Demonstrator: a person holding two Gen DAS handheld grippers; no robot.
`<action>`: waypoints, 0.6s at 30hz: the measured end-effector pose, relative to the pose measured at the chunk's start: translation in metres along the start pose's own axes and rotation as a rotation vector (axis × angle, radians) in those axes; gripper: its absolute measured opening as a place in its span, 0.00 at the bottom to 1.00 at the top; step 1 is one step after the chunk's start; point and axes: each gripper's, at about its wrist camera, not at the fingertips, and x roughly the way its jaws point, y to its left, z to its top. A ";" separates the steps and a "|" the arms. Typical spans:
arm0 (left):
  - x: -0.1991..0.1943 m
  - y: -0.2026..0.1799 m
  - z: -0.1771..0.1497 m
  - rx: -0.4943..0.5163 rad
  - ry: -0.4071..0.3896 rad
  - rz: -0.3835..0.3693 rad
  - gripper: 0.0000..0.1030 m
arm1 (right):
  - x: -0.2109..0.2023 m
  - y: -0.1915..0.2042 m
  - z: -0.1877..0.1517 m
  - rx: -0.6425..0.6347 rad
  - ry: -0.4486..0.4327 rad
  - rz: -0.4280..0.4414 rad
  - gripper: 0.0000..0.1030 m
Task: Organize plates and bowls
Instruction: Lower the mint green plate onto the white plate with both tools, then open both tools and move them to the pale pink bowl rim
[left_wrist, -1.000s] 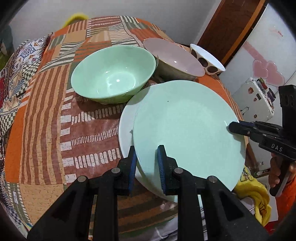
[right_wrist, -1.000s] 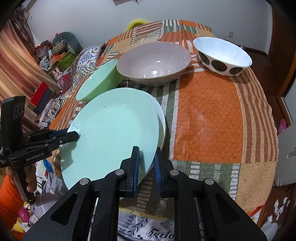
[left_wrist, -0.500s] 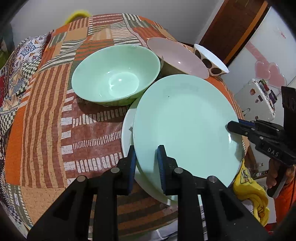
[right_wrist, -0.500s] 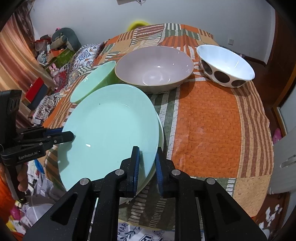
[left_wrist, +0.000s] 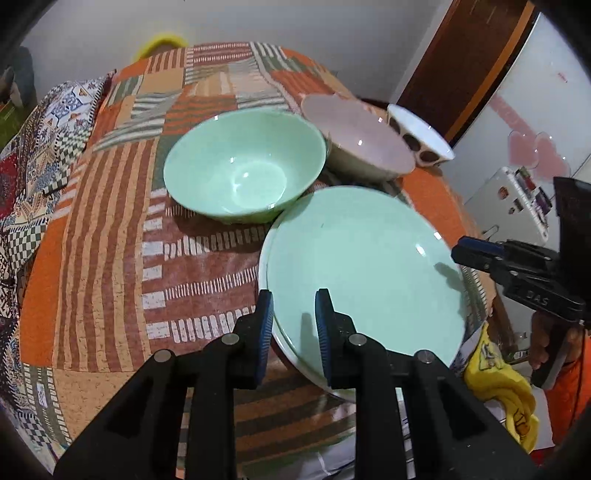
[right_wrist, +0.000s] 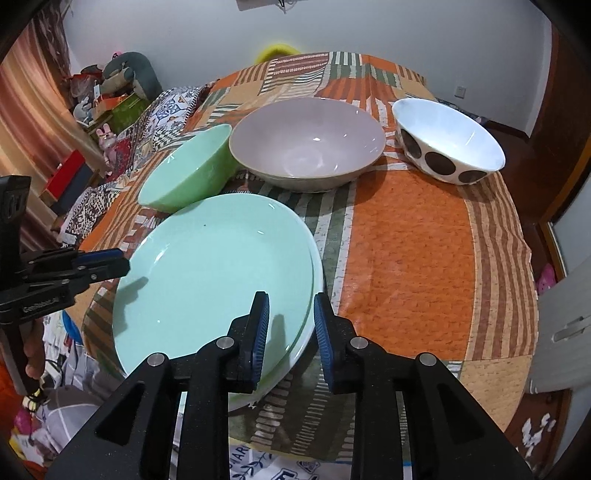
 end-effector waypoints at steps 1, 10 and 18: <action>-0.004 -0.001 0.002 0.005 -0.011 -0.001 0.22 | -0.002 -0.001 0.001 0.005 -0.005 0.001 0.22; -0.033 -0.016 0.047 0.055 -0.122 -0.015 0.29 | -0.023 -0.012 0.024 0.037 -0.094 0.019 0.26; -0.036 -0.029 0.113 0.094 -0.214 -0.002 0.37 | -0.031 -0.029 0.053 0.073 -0.178 0.038 0.35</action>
